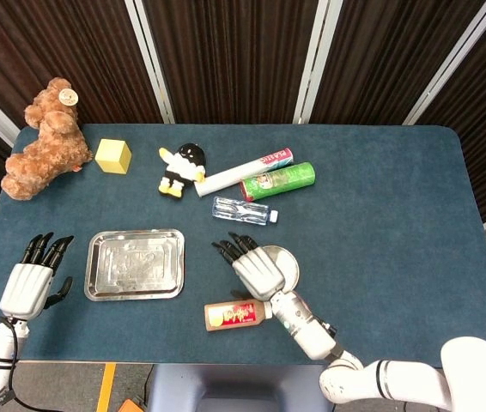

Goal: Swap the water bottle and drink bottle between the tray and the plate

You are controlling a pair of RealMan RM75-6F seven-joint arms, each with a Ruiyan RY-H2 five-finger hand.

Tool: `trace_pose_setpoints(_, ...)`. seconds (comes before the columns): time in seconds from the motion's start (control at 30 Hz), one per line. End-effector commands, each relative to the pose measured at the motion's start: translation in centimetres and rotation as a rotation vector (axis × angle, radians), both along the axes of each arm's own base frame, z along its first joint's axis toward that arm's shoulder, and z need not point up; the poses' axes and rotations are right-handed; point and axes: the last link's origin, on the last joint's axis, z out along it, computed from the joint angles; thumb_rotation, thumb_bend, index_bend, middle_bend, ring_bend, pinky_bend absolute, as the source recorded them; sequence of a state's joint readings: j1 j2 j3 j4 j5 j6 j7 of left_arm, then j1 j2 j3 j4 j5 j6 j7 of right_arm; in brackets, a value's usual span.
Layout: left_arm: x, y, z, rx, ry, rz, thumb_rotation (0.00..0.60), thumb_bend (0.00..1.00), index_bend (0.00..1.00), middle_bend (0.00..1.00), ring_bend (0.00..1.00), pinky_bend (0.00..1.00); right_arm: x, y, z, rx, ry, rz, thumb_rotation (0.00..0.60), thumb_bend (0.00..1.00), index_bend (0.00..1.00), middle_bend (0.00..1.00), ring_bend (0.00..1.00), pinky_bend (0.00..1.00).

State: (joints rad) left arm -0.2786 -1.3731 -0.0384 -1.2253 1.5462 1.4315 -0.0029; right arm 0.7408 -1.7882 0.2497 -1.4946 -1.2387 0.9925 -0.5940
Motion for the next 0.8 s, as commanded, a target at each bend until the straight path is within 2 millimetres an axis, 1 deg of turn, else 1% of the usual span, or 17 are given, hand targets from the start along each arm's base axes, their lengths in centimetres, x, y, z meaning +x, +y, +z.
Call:
trace_pose_setpoints(0.03, -0.1, 0.3, -0.2, -0.003, 0.007, 0.012, 0.6, 0.42, 0.0, 0.13, 0.02, 0.08, 1.2, -3.9, 0.5, -0.027, -0.025, -0.084, 0.6, 0.3, 0.0, 0.22, 0.1, 0.26)
trace_pose_setpoints(0.1, -0.3, 0.5, -0.3, 0.001, 0.011, 0.021, 0.6, 0.42, 0.0, 0.13, 0.02, 0.08, 1.9, -5.1, 0.8, -0.055, -0.019, -0.094, 0.6, 0.3, 0.0, 0.22, 0.1, 0.26)
trace_pose_setpoints(0.17, -0.5, 0.7, -0.2, 0.003, 0.013, 0.032, 0.6, 0.43, 0.0, 0.13, 0.02, 0.08, 2.2, -6.3, 1.0, -0.085, -0.004, -0.109, 0.6, 0.31, 0.0, 0.22, 0.1, 0.26)
trace_pose_setpoints(0.3, -0.9, 0.9, -0.3, 0.001, 0.019, 0.055, 0.6, 0.43, 0.0, 0.13, 0.02, 0.08, 1.9, -8.3, 0.9, -0.116, 0.03, -0.168, 0.6, 0.3, 0.0, 0.22, 0.11, 0.26)
trace_pose_setpoints(0.37, -1.0, 1.1, -0.4, -0.004, 0.023, 0.062, 0.6, 0.43, 0.0, 0.13, 0.02, 0.08, 1.5, -9.1, 0.6, -0.119, 0.041, -0.199, 0.6, 0.3, 0.0, 0.22, 0.11, 0.26)
trace_pose_setpoints(0.5, -1.1, 1.2, -0.5, -0.007, 0.025, 0.066, 0.6, 0.43, 0.0, 0.13, 0.02, 0.08, 1.3, -9.5, 0.3, -0.116, 0.042, -0.218, 0.6, 0.3, 0.0, 0.22, 0.11, 0.26)
trace_pose_setpoints(0.53, -1.1, 1.2, -0.5, -0.009, 0.026, 0.068, 0.6, 0.43, 0.0, 0.13, 0.02, 0.08, 1.1, -9.7, 0.1, -0.109, 0.041, -0.232, 0.6, 0.3, 0.0, 0.22, 0.11, 0.26)
trace_pose_setpoints(0.57, -1.2, 1.3, -0.7, -0.011, 0.033, 0.073, 0.6, 0.43, 0.0, 0.13, 0.02, 0.08, 1.4, -10.2, -1.1, -0.049, -0.003, -0.284, 0.6, 0.31, 0.0, 0.22, 0.11, 0.26)
trace_pose_setpoints(0.6, -1.2, 1.3, -0.7, -0.009, 0.035, 0.074, 0.6, 0.43, 0.0, 0.13, 0.02, 0.08, 1.8, -10.7, -1.6, -0.036, -0.008, -0.294, 0.6, 0.3, 0.0, 0.22, 0.11, 0.26)
trace_pose_setpoints(0.73, -1.4, 1.6, -0.7, 0.0, 0.041, 0.086, 0.6, 0.43, 0.0, 0.13, 0.02, 0.08, 2.9, -12.0, -3.5, -0.031, 0.022, -0.308, 0.6, 0.3, 0.02, 0.22, 0.11, 0.26)
trace_pose_setpoints(0.8, -1.6, 1.7, -0.7, 0.0, 0.044, 0.094, 0.6, 0.43, 0.0, 0.13, 0.02, 0.08, 3.2, -12.4, -4.2, -0.027, 0.03, -0.315, 0.6, 0.3, 0.03, 0.22, 0.11, 0.26)
